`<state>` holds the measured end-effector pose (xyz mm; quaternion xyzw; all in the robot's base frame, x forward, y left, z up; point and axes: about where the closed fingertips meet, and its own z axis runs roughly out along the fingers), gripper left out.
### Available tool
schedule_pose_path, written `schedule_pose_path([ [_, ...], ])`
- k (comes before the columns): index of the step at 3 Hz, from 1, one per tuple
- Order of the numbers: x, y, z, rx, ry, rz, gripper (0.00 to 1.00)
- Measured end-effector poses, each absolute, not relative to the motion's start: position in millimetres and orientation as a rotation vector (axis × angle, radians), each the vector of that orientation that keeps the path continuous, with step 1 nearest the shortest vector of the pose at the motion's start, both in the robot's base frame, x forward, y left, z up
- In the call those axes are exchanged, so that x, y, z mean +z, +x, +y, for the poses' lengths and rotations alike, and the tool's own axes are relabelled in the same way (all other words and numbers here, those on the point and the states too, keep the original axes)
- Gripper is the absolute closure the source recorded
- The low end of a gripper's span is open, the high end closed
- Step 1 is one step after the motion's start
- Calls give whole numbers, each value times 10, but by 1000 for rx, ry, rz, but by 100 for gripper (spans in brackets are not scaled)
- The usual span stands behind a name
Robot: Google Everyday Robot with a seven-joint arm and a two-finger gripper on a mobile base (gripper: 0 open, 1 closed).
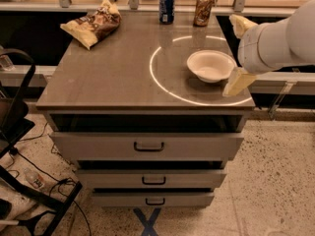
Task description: Move paper bowl near brown chip bag
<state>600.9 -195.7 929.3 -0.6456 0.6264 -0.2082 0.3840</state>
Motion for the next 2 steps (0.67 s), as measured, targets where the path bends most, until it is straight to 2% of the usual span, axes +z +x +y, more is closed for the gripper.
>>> schedule_pose_path([
  [2, 8992, 6483, -2063, -557, -1644, 1508, 0],
])
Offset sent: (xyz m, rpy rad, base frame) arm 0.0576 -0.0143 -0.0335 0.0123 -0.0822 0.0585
